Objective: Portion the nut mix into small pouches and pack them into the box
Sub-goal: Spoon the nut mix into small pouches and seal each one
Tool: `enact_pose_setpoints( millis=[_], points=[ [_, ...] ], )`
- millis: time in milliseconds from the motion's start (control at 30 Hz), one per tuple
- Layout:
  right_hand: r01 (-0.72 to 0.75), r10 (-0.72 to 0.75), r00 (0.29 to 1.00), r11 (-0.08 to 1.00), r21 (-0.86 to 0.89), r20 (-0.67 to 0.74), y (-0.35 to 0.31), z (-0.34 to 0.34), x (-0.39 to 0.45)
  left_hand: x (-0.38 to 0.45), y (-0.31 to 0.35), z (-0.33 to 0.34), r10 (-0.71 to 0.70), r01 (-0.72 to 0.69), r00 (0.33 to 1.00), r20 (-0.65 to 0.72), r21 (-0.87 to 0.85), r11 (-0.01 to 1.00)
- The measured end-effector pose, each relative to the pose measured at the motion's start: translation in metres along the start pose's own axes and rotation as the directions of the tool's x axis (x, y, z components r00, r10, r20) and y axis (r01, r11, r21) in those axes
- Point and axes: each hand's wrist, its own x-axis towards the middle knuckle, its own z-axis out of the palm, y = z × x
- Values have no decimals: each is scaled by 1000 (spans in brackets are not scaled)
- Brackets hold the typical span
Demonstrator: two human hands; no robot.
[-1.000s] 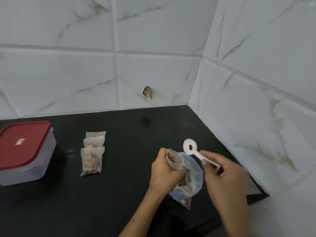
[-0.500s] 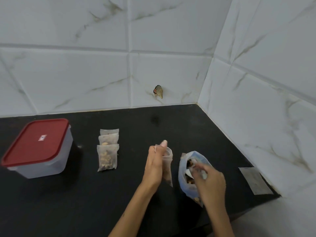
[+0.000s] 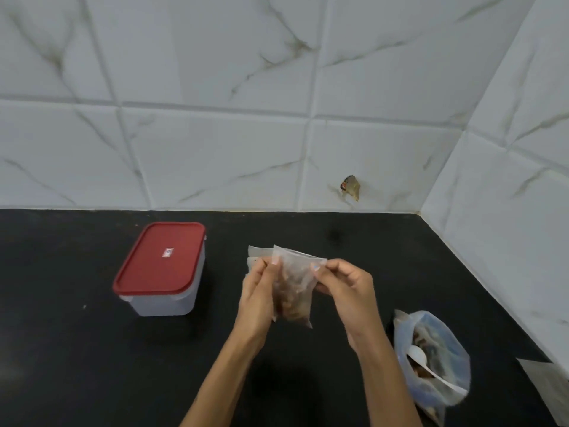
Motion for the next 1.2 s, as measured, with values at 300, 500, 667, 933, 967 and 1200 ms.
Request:
enact_pose_setpoints(
  millis=[300,500,667,933,967,1200],
  points=[
    [-12,25,999,964,264,-46,19,39,6,15,4,-44,152,-149,988,42,-48,988],
    [-37,55,998,935,352,-40,30,44,8,29,5,-57,189,-183,970,151,-48,982],
    [-24,10,998,976,218,66,32,48,10,35,1,-56,178,-181,957,229,-8,983],
    [1,-13,998,981,192,64,30,54,19,44,1,-64,134,-138,952,277,-3,990],
    [6,-19,998,983,184,67,30,56,20,45,2,-65,132,-137,950,282,-4,991],
    [60,-64,996,996,67,61,28,66,28,56,-1,-69,204,-258,939,278,172,951]
  ],
)
